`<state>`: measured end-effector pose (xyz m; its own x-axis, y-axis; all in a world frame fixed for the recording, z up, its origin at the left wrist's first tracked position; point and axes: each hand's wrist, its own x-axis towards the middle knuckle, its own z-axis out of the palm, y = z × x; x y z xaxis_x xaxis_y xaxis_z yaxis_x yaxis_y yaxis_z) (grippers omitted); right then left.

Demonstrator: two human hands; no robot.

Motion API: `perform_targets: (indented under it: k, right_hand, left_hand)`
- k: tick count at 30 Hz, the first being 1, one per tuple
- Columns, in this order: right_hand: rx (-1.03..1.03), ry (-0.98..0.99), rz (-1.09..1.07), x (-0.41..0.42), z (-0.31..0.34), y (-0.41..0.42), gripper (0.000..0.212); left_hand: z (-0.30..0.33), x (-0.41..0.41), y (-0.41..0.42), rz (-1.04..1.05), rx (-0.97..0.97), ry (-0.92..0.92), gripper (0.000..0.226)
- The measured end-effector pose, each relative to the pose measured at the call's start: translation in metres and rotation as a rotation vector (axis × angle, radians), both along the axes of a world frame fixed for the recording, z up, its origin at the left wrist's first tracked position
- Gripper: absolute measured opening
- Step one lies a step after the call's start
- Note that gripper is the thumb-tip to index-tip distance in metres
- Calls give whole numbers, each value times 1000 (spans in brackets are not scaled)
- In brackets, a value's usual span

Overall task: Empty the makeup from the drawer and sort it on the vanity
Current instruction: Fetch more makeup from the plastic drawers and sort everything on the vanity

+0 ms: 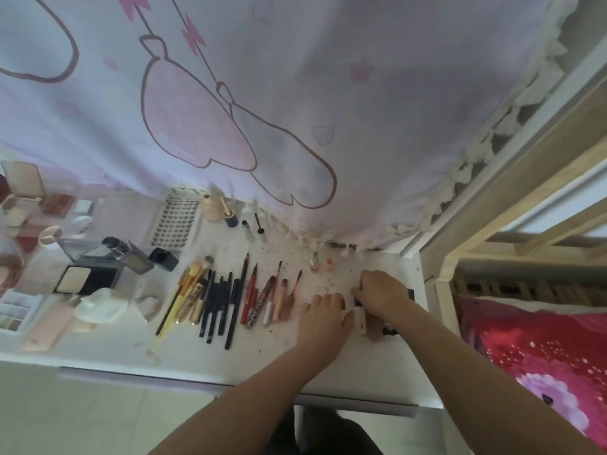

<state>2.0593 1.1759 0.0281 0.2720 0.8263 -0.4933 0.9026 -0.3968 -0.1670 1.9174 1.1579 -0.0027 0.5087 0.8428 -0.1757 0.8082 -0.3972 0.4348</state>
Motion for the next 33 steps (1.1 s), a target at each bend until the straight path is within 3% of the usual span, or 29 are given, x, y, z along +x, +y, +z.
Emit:
perform_targets:
  k: [5,10,14,22,27,33]
  right_hand:
    - [18,-47,-15,-7,-1,1,27]
    - [54,17,-40,-5,2,1,33]
    - [21,289,-125,-2,19,3,43]
    - [90,865,-179,-12,48,-11,21]
    - [96,860,-22,-14,62,-14,10]
    - [-11,739,-32,-22,75,-11,43]
  left_hand:
    - [-5,32,2,15,-74,187,37]
    - [0,26,7,65,-57,157,34]
    - [14,2,12,-5,0,45,31]
    - [55,-37,32,-82,-142,-133,28]
    - [64,-57,35,-117,-141,-248,22]
    - [67,-63,41,-191,-16,-180,28]
